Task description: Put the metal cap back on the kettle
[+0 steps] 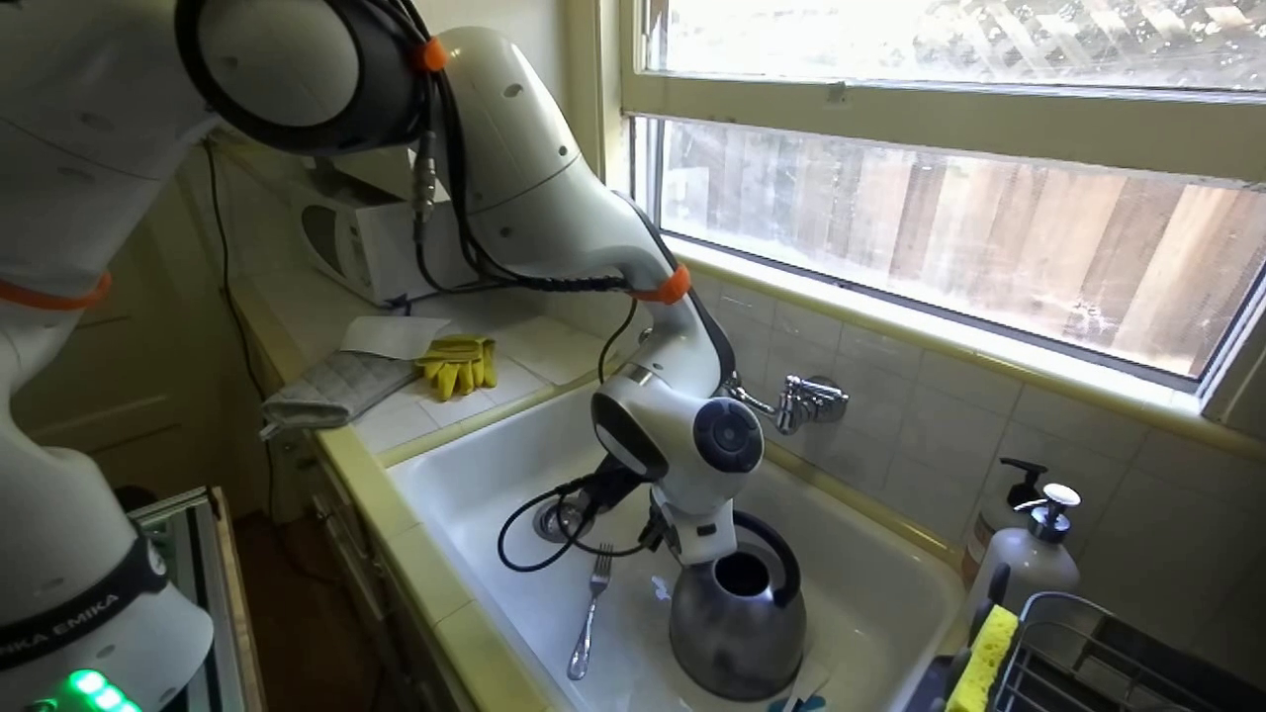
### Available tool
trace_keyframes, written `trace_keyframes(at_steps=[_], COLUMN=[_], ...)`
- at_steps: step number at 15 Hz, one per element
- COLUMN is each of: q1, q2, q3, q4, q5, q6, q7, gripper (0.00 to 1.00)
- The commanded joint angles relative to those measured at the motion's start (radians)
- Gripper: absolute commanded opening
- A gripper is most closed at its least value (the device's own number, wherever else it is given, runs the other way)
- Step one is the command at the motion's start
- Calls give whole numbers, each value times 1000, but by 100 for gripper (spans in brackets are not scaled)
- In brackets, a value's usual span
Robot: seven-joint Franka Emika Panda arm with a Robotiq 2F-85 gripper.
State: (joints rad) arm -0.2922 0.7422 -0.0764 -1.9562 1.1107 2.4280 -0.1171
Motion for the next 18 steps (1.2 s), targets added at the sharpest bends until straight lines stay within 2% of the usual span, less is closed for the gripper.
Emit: trace_keyframes(at_steps=[1,9,18], q1=[2,-11,-22], q2=[0,-27,-27], q3=[-20,-22,-57], q4=[-1,-26,-22], q5=[-4,8,-15], q6=[-25,-45,-137], q7=[20,1,16], gripper=[15,15,15])
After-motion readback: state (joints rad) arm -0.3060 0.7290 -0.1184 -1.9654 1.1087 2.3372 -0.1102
